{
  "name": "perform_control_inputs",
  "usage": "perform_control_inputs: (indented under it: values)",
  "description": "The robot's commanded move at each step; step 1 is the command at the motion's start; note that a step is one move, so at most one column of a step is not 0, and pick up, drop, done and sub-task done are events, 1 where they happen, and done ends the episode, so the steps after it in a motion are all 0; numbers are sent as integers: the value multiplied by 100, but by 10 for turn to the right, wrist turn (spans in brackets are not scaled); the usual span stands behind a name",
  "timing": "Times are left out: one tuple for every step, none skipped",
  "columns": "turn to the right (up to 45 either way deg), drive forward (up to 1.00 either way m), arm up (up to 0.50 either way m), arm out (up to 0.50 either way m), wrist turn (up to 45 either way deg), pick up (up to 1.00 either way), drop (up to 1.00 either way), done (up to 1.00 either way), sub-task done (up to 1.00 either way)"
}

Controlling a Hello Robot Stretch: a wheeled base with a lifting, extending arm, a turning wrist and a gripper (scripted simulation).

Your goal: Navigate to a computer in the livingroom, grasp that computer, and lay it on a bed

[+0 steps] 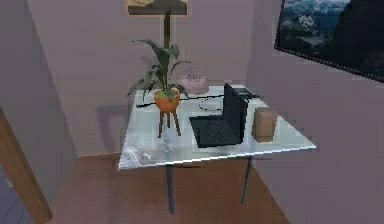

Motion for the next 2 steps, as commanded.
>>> perform_control_inputs:
  values:
    - [0, 10, 0, 0, 0, 0, 0, 0, 0]
    - [-450, 0, 0, 0, 0, 0, 0, 0, 0]
